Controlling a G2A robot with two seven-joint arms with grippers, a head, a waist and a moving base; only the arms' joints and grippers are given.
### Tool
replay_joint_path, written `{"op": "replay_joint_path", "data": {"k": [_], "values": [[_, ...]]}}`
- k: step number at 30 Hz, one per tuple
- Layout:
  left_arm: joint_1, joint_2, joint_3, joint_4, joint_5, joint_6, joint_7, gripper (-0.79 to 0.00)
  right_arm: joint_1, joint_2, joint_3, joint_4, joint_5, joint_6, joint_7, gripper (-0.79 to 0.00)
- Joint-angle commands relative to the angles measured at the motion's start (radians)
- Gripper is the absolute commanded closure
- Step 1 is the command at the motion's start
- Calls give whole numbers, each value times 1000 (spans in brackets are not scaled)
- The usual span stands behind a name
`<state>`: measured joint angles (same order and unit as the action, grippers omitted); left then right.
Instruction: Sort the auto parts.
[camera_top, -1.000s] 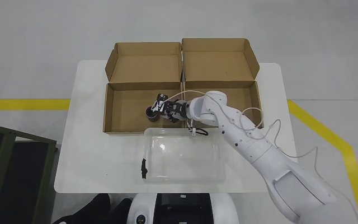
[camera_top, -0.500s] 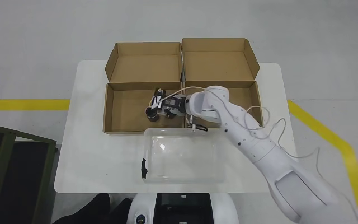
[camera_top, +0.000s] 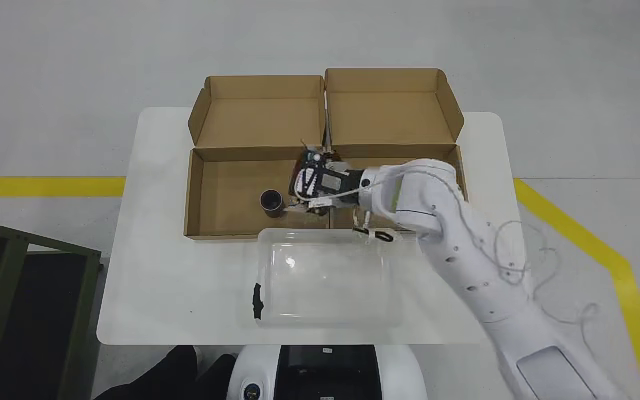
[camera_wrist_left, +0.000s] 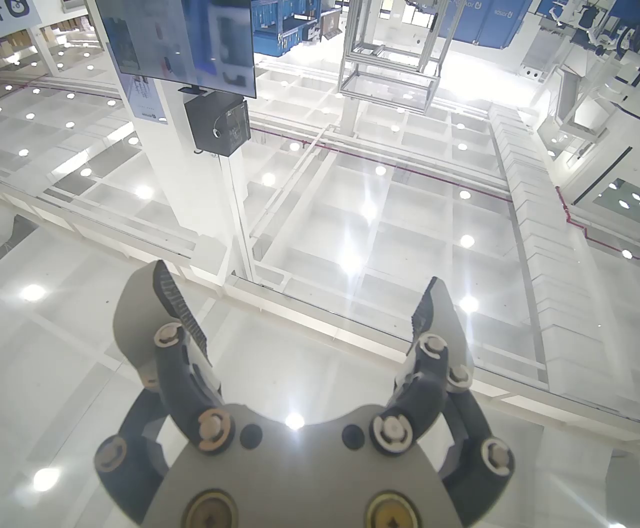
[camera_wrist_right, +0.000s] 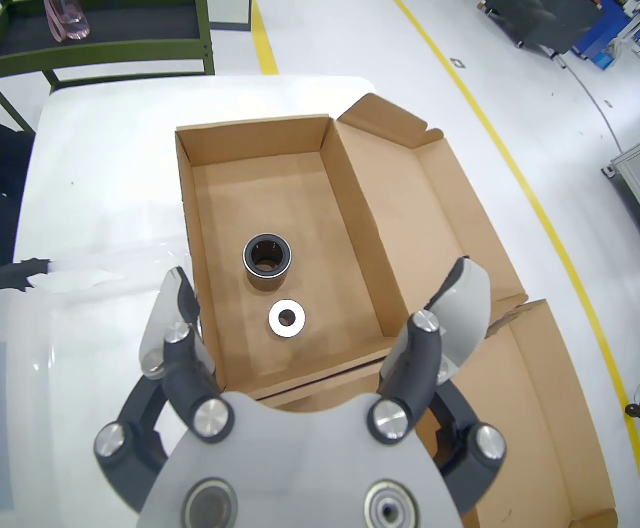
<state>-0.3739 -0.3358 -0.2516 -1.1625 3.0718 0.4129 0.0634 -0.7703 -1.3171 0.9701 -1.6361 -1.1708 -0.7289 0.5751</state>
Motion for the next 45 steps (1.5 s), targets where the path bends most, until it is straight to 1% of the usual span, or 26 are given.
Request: {"op": "replay_joint_path", "data": {"k": [1,3,8,13,21,26,31,37,41,45], "values": [[0,0,0,0,0,0,0,-785,-57,15,50,-69,-11,-9,-8,-785],[0,0,0,0,0,0,0,-785,-105,28,91,-129,-37,-15,-11,-785],[0,0,0,0,0,0,0,-785,-231,52,182,-225,-47,-34,-74,-785],[0,0,0,0,0,0,0,-785,-365,77,297,-292,-90,-57,-211,-785],[0,0,0,0,0,0,0,-785,-565,107,483,-355,-198,-39,-410,-785],[0,0,0,0,0,0,0,-785,-673,121,593,-349,-223,-29,-506,-785],[0,0,0,0,0,0,0,-785,-759,133,698,-343,-221,-27,-571,-785],[0,0,0,0,0,0,0,-785,-842,142,796,-376,-208,-21,-626,-785],[0,0,0,0,0,0,0,-785,-881,146,839,-383,-199,-20,-650,-785],[0,0,0,0,0,0,0,-785,-899,150,858,-380,-194,-16,-665,-785]]}}
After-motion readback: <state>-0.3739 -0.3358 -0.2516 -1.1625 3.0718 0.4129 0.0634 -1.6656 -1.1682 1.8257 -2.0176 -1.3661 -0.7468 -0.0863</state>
